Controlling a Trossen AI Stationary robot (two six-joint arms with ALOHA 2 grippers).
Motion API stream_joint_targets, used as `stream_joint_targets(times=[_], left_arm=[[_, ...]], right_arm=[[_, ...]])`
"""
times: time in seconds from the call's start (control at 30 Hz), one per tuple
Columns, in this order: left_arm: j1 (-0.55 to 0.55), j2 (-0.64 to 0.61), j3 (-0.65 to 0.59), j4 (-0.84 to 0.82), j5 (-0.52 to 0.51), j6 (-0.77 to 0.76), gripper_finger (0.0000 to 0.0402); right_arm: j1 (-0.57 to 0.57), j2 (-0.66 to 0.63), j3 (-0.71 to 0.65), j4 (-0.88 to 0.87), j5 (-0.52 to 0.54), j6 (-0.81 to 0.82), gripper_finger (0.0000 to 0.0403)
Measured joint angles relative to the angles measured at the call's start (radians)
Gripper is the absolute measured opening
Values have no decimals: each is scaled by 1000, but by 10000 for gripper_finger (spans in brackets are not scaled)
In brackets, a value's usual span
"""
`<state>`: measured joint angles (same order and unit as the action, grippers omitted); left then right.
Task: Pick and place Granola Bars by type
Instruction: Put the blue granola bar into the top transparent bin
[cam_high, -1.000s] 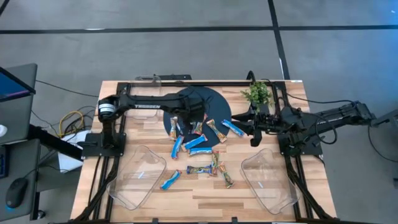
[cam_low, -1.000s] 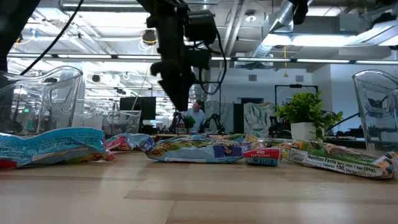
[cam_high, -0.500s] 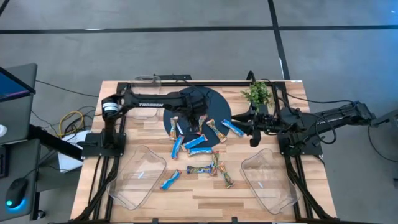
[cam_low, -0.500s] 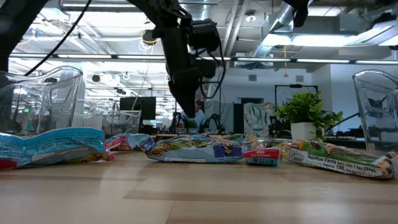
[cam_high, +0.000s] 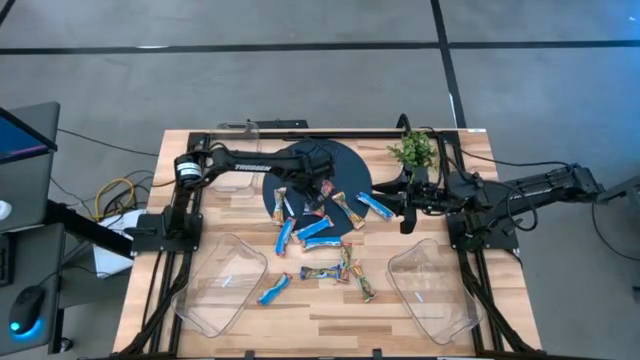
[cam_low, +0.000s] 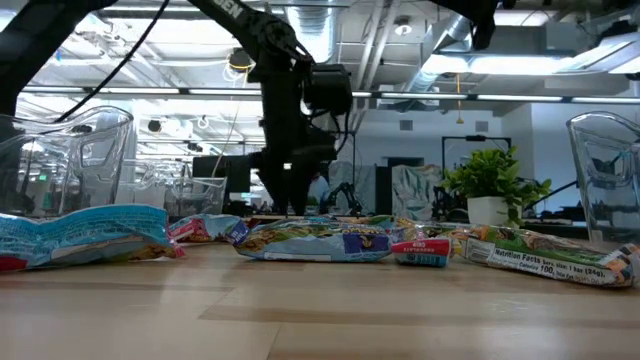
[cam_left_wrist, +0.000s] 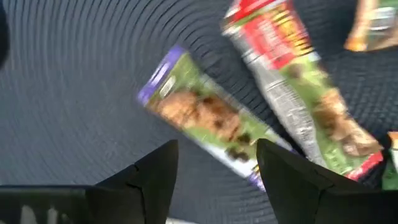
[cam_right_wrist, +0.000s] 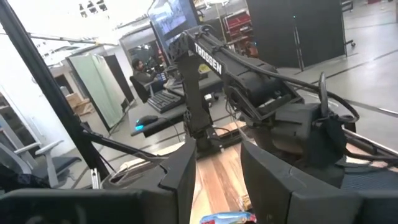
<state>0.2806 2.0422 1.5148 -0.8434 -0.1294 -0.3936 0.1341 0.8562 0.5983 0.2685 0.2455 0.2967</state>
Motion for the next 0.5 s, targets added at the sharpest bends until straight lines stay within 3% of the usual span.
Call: stream_joint_targets(times=[0.1, 0.27, 0.5], left_arm=[[3, 16, 1, -19, -10, -86, 213], [1, 36, 2, -34, 0, -93, 213], [1, 39, 1, 17, 112, -162, 213]], right_arm=[[0, 0, 0, -7, 0, 10, 121], [0, 0, 0, -17, 0, 11, 121], [0, 0, 0, -30, 0, 18, 121]])
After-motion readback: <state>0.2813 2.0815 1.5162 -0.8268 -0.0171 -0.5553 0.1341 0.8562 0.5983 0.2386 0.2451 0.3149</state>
